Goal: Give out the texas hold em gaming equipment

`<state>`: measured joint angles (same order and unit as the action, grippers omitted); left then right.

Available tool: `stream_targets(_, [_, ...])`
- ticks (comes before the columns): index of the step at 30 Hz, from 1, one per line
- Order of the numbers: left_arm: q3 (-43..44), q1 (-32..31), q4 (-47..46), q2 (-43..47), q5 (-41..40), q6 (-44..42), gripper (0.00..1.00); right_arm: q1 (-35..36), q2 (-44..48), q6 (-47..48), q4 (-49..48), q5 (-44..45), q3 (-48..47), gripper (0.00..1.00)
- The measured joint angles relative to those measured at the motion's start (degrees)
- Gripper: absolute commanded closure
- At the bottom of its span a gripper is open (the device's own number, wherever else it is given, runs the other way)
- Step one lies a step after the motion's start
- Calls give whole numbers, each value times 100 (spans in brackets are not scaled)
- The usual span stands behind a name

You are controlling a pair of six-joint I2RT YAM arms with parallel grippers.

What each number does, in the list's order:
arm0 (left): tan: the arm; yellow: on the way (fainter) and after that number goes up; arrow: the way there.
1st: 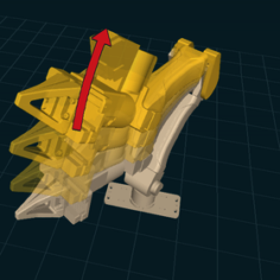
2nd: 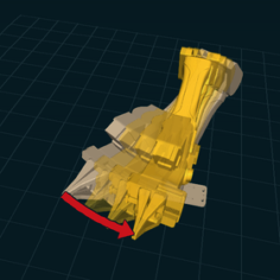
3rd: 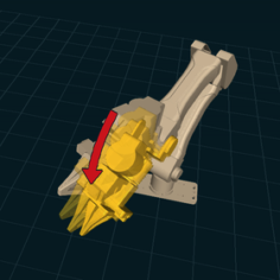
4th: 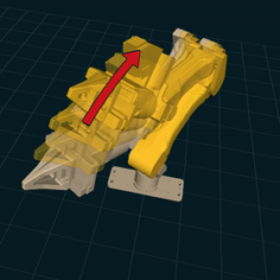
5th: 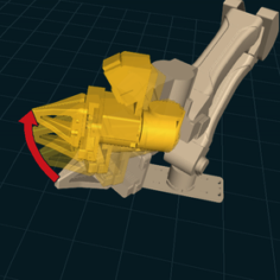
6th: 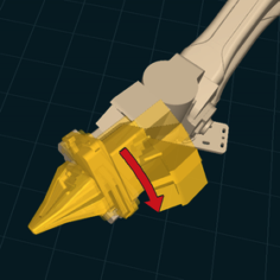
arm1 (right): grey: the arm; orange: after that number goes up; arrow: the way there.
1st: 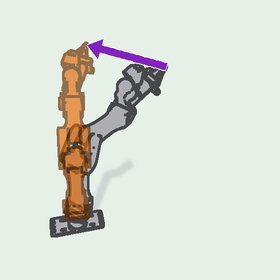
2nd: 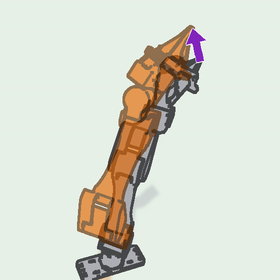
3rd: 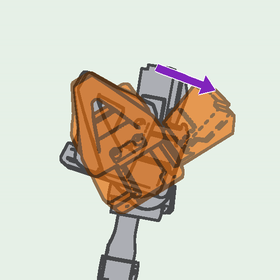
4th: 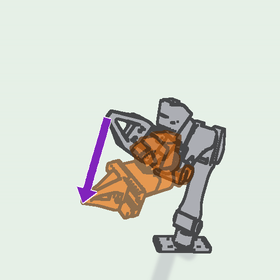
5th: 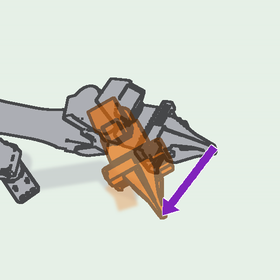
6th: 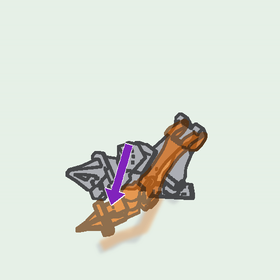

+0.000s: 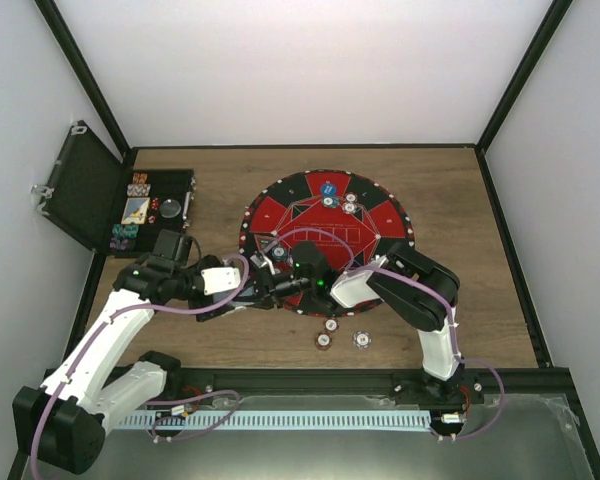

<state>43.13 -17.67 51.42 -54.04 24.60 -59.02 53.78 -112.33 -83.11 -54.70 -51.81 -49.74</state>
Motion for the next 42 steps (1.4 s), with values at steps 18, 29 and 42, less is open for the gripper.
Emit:
stream_targets(18, [-37, -2, 234, 122, 625, -48, 31, 11, 96, -299, -688, -138, 348, 91])
stream_targets(29, [22, 7, 409, 153, 800, -118, 31, 26, 142, -448, -850, -197, 415, 91])
stream_targets(42, [146, 9, 675, 122, 1172, -68, 26, 83, 269, -457, -901, -289, 479, 91])
